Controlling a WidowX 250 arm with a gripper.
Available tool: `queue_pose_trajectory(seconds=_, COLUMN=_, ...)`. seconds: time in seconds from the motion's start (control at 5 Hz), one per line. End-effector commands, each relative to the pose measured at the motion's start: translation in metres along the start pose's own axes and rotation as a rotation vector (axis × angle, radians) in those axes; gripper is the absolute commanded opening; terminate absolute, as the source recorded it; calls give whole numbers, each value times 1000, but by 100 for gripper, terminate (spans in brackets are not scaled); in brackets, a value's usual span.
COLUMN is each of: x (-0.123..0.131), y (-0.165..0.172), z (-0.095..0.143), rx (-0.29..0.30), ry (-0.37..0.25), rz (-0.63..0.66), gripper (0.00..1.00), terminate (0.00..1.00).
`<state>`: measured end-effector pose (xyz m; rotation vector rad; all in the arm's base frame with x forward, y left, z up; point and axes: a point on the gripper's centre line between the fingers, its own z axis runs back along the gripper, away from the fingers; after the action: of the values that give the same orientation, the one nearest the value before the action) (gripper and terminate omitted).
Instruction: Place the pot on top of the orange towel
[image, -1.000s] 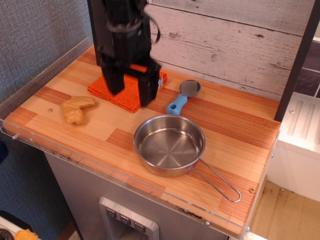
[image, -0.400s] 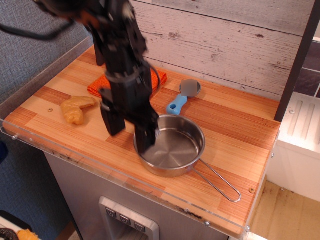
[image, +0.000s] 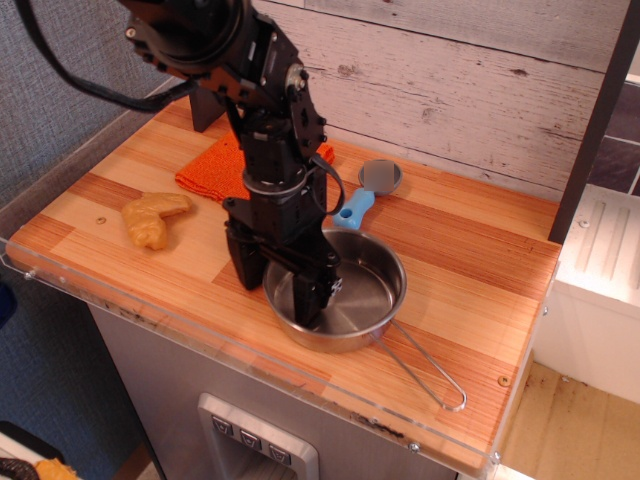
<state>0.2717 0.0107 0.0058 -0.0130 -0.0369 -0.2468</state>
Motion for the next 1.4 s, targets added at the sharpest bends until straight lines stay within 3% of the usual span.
queue_pose_trajectory(seconds=0.0, x=1, y=-4, z=19, rx=15, ry=-73, rz=-40, gripper=0, terminate=0)
queue_pose_trajectory(seconds=0.2, x=0, y=-6, z=32, rx=1, ry=-112, rz=-14, gripper=0, terminate=0)
queue_pose_trajectory(seconds=0.4, x=0, y=-1, z=53, rx=-51, ry=-159, rz=89, gripper=0, terminate=0)
queue_pose_trajectory(seconds=0.6, x=13, y=28, z=85, rx=-115, ry=-204, rz=238, gripper=0, terminate=0)
queue_pose_trajectory(seconds=0.8, x=32, y=83, z=89, rx=-108, ry=-210, rz=365, gripper=0, terminate=0)
queue_pose_trajectory(seconds=1.0, x=47, y=137, z=79, rx=-59, ry=-196, rz=455, gripper=0, terminate=0)
queue_pose_trajectory(seconds=1.2, x=57, y=162, z=69, rx=-29, ry=-178, rz=481, gripper=0, terminate=0)
